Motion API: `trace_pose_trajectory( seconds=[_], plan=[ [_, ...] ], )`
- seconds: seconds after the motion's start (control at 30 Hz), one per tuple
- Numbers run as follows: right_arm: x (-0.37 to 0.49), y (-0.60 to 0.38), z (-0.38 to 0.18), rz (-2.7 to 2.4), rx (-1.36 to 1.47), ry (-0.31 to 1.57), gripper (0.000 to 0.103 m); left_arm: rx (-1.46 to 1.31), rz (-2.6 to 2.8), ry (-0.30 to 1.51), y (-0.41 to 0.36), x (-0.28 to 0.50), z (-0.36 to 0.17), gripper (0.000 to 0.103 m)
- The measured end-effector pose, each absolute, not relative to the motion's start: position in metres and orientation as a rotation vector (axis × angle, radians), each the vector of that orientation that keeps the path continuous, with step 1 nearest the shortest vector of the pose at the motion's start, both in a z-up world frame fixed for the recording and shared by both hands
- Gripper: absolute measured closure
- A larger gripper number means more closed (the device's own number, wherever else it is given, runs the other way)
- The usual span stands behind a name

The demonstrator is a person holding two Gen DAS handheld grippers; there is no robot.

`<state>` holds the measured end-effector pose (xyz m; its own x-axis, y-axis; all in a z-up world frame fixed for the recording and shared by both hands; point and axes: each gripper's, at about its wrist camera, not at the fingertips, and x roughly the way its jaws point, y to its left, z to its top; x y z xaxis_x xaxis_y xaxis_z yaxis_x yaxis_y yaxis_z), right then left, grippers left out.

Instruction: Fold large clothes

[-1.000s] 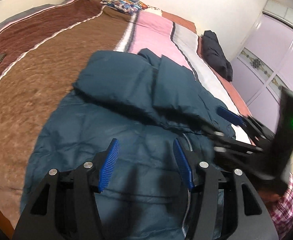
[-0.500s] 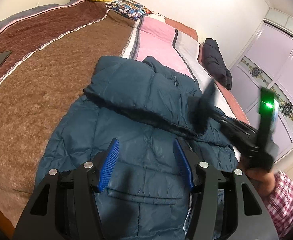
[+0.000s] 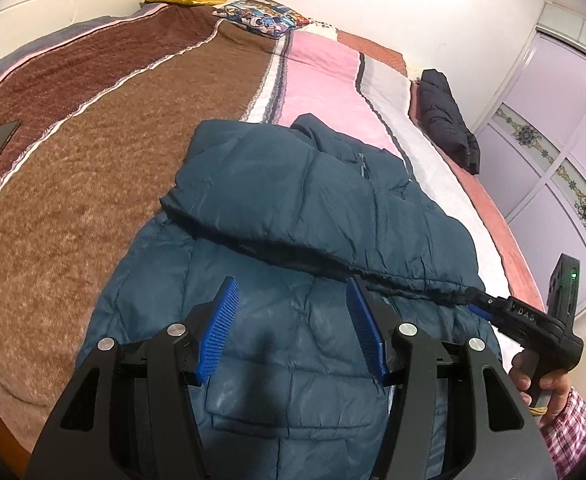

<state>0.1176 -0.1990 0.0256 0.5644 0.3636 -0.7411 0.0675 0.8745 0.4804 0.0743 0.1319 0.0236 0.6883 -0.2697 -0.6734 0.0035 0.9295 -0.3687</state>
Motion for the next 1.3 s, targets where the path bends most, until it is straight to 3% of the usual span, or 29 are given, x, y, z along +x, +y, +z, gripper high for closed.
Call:
trace_pose_trajectory(
  seconds=[0.23,0.27,0.3,0.37,0.63,0.8,1.3],
  plan=[
    [0.132,-0.221,0.016,0.152,0.697,0.977,0.057,-0.339,-0.146,0.815,0.124,0.08,0.023,0.047],
    [0.136,-0.224,0.012,0.147,0.741,0.985,0.079,-0.337,-0.146,0.819,0.122,0.081,0.022,0.047],
    [0.138,-0.226,0.008,0.151,0.782,0.998,0.088,-0.336,-0.149,0.819,0.12,0.081,0.023,0.047],
    [0.139,-0.229,0.006,0.161,0.806,1.015,0.095,-0.325,-0.15,0.819,0.116,0.08,0.023,0.047],
    [0.087,-0.231,0.022,0.27,0.833,1.084,0.095,-0.322,-0.148,0.804,0.113,0.08,0.029,0.047],
    [0.069,-0.231,-0.001,0.189,0.767,1.16,0.095,-0.32,-0.153,0.81,0.109,0.082,0.026,0.047],
    [0.075,-0.231,0.007,0.153,0.629,1.108,0.092,-0.22,-0.103,0.765,0.116,0.101,0.045,0.045]
  ],
)
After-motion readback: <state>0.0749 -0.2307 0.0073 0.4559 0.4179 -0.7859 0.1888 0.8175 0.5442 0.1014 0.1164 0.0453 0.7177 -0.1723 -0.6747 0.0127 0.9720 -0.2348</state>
